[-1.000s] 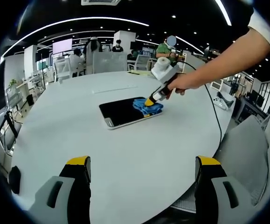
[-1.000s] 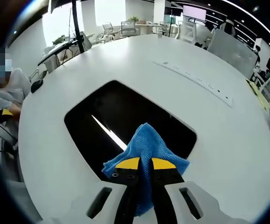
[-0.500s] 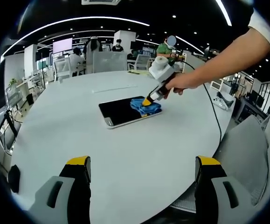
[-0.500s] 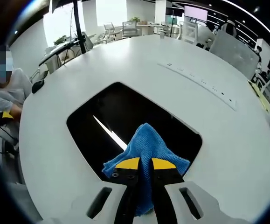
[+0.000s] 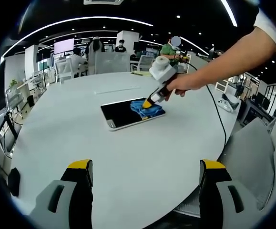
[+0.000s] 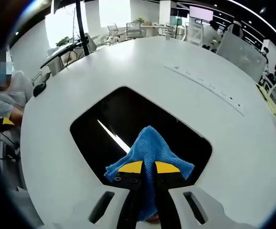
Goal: Wipe the mirror surface with the cleaning cloth until all visible marks leave the cleaned area.
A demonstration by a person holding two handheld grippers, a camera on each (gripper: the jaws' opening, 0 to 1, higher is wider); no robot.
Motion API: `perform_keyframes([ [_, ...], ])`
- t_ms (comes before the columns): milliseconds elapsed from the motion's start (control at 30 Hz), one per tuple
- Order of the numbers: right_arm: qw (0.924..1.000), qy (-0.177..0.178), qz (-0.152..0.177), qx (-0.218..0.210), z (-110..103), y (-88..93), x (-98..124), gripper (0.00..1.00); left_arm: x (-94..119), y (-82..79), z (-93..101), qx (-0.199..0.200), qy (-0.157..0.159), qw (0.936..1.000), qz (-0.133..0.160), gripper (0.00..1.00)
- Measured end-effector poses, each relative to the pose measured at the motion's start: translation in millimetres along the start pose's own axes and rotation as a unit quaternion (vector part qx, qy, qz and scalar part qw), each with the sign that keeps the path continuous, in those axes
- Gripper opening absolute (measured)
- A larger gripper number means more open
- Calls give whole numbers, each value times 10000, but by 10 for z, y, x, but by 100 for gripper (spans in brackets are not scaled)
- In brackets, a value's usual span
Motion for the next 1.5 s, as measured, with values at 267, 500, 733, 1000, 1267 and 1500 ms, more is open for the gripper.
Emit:
perform_keyframes([
  [267,10000,-39,25,12,-28,-64,-77,3,8,0,-20,2,-17,10000,3,94],
  [500,10000,-58,35,-8,-69,-92,-104,3,9,6,-28,13,-24,10000,3,94],
  [733,10000,-67,22,8,-135,-138,-99,3,14,6,-32,21,-28,10000,-1,94],
  [1000,10000,-71,24,29,-121,-178,-186,3,30,1,-55,14,-47,10000,-1,94],
  [1267,10000,-53,25,-74,-169,-209,-182,3,34,12,-63,23,-59,10000,-1,93],
  [1500,9999,-41,60,-108,-241,-250,-203,3,33,12,-68,23,-71,10000,3,93],
])
Point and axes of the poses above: the point that each gripper's makers call its tool centre point, and the gripper's own axes: x roughly backward along the fingers, z roughly to its right, y roughly out of its underside, the point moved 6 cm from there along x, roughly backward along the fingers, and after that the axes turned 2 degrees about z, right-handed, at the moved point
